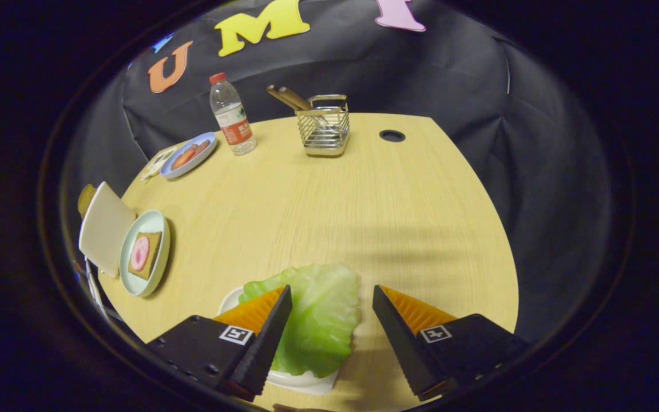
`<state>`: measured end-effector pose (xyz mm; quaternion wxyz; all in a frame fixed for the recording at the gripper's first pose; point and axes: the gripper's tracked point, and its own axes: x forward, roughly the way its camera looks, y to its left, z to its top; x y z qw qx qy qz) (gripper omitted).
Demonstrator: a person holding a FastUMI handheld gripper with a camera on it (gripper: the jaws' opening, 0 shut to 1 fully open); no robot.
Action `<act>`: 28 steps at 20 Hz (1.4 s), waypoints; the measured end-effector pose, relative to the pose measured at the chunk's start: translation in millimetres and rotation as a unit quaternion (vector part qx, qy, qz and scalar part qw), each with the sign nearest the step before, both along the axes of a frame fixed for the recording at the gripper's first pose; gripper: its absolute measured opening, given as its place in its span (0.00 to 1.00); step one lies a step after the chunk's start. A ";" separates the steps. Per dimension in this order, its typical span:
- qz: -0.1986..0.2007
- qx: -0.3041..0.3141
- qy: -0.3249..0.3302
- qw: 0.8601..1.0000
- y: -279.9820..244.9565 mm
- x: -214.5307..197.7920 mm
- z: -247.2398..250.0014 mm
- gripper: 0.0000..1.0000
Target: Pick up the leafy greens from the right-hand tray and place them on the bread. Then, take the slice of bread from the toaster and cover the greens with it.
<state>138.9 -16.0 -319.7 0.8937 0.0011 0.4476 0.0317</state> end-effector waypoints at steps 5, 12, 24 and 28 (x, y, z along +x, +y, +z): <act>-0.002 0.033 0.024 0.999 7.3 4.1 -10.7 0.67; -0.024 -0.006 -0.010 1.000 10.4 6.5 -2.4 0.28; -0.060 -0.001 -0.031 0.998 33.0 -31.9 40.4 0.01; -0.047 0.001 -0.048 0.998 63.0 -56.2 69.8 0.01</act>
